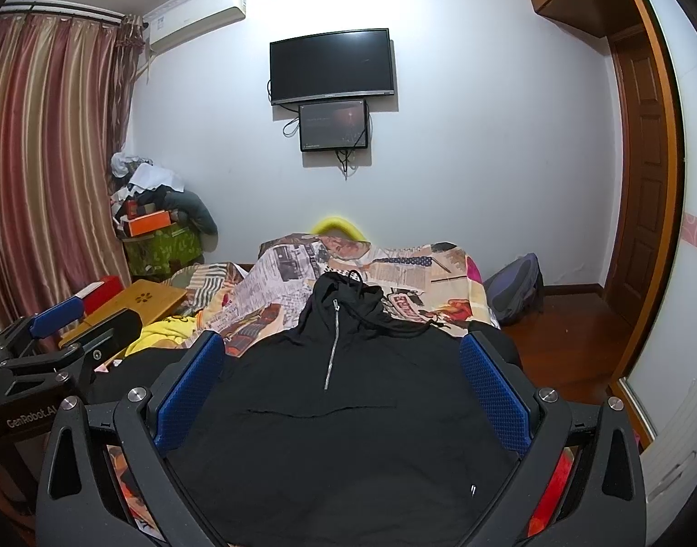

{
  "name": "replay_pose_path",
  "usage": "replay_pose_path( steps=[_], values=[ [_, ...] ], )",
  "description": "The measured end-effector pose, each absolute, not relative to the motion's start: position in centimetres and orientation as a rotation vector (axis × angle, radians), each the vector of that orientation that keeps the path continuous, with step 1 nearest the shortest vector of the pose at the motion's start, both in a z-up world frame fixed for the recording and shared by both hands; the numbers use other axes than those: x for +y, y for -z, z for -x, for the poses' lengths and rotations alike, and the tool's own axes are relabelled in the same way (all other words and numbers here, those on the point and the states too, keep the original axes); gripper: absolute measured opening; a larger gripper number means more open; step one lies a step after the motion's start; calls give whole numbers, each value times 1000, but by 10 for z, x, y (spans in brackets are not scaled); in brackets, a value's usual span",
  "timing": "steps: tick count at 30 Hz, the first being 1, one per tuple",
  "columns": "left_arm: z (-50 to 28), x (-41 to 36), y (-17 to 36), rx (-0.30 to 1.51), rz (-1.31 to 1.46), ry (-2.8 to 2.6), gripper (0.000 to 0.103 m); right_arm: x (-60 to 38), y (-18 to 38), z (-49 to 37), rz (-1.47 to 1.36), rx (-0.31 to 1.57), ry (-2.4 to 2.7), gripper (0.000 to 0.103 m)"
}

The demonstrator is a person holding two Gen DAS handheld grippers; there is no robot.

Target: Fold large clothes

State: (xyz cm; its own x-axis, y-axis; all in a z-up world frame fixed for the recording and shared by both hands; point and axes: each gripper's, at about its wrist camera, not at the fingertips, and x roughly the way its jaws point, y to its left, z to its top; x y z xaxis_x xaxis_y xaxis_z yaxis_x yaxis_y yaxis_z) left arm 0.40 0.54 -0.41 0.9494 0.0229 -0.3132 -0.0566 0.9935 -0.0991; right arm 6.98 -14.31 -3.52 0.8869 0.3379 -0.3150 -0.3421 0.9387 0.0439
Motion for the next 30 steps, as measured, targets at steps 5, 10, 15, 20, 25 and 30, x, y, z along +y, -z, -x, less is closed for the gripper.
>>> replay_pose_path(
  steps=[5,10,15,20,25,30],
  values=[
    [-4,5,5,316,109,-40,103,-144,34,-71,14,326,-354,102],
    [-4,5,6,316,110,-39,103,-144,33,-72,14,329,-355,102],
    [-5,4,6,318,109,-36,103,-143,34,-71,15,329,-353,102],
    [-6,3,6,318,109,-38,103,-143,33,-72,16,328,-353,102],
    [-5,5,6,319,112,-35,103,-144,35,-73,16,332,-353,102],
    [-4,6,6,320,113,-33,103,-144,36,-74,19,329,-353,102]
  ],
)
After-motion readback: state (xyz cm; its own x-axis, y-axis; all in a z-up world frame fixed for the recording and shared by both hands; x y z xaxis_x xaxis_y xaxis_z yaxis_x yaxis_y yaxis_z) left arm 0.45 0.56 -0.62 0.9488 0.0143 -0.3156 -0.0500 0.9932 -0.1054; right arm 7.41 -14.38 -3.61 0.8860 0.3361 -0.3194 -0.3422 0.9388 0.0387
